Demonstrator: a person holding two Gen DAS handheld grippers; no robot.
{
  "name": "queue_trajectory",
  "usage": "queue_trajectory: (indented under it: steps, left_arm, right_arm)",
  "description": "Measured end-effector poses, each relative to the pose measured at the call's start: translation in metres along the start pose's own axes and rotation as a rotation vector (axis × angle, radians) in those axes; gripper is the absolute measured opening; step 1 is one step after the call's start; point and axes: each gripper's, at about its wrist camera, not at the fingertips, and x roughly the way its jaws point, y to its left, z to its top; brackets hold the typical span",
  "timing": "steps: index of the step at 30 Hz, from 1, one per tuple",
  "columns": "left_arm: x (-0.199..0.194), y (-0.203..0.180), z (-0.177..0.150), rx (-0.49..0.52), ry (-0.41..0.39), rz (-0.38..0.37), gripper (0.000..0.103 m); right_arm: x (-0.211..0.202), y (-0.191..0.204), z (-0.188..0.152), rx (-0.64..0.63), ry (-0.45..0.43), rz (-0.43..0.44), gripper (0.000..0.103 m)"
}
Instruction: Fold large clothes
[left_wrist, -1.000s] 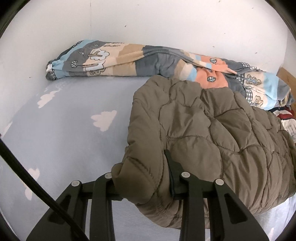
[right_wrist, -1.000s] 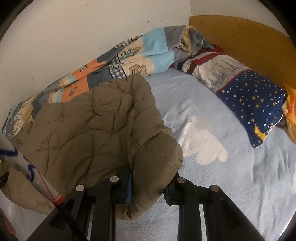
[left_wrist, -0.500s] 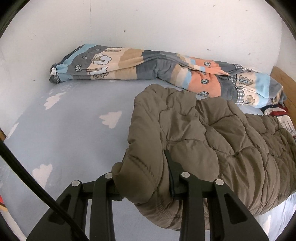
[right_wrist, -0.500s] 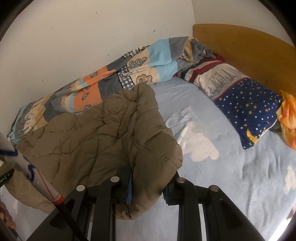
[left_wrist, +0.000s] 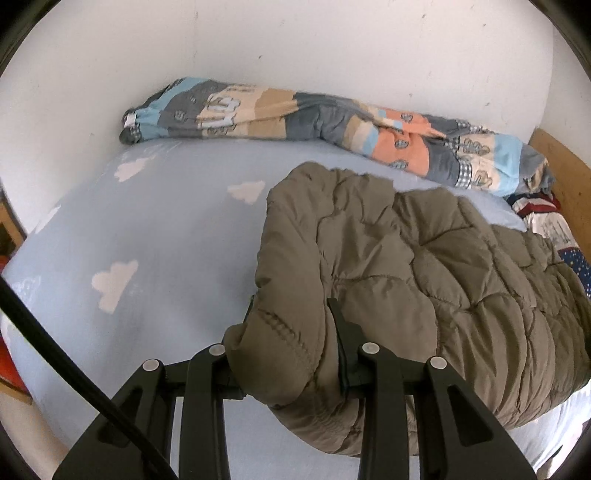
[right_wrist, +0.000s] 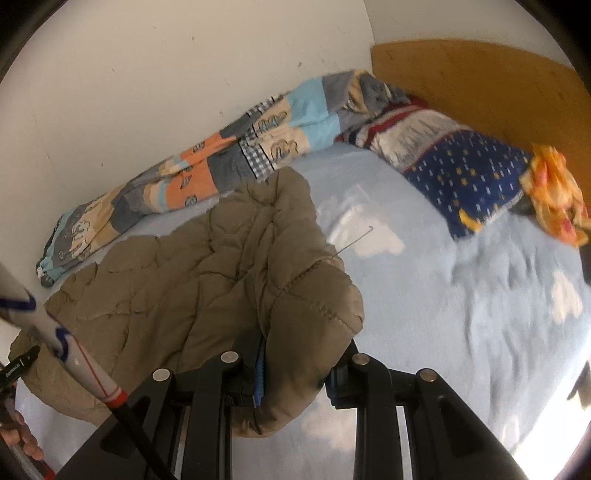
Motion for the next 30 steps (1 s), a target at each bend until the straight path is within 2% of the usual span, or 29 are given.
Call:
queue_trajectory:
  steps: [6,9,11,12,14,16,20,23,26,27,28,30]
  left_arm:
    - [0.024,0.007,-0.033,-0.045,0.064,0.035,0.039]
    - [0.031,0.018,-0.039,-0.117,0.088,0.027,0.050]
    - [0.033,0.031,-0.039,-0.177,0.111,0.022,0.068]
    - [0.034,0.039,-0.039,-0.207,0.128,0.023,0.070]
    - [0.034,0.052,-0.041,-0.268,0.162,-0.015,0.071]
    - [0.030,0.064,-0.042,-0.328,0.190,-0.046,0.071]
    - [0.016,0.073,-0.046,-0.367,0.203,-0.054,0.071]
    - [-0.006,0.074,-0.052,-0.375,0.167,-0.006,0.071]
    - [-0.028,0.063,-0.053,-0.343,0.096,0.066,0.071]
    - [-0.033,0.056,-0.051,-0.324,0.088,0.074,0.071]
    - [-0.037,0.043,-0.047,-0.293,0.084,0.052,0.071]
    - [-0.044,0.020,-0.040,-0.213,0.043,0.035,0.071]
  right_arm:
    - [0.021,-0.021,-0.037,0.050,0.099,-0.021,0.027]
    - [0.035,-0.035,-0.045,0.116,0.148,-0.005,0.029]
    - [0.037,-0.044,-0.047,0.160,0.170,0.019,0.038]
    - [0.037,-0.048,-0.047,0.189,0.186,0.036,0.039]
    - [0.036,-0.057,-0.048,0.242,0.211,0.065,0.048]
    - [0.032,-0.065,-0.049,0.291,0.232,0.091,0.051]
    - [0.014,-0.078,-0.054,0.355,0.245,0.118,0.053]
    - [-0.006,-0.083,-0.057,0.374,0.200,0.091,0.053]
    - [-0.036,-0.074,-0.047,0.288,0.057,0.025,0.053]
    - [-0.044,-0.067,-0.042,0.255,0.007,0.031,0.053]
    - [-0.050,-0.059,-0.038,0.223,-0.029,0.045,0.053]
    - [-0.051,-0.037,-0.030,0.144,-0.045,0.083,0.053]
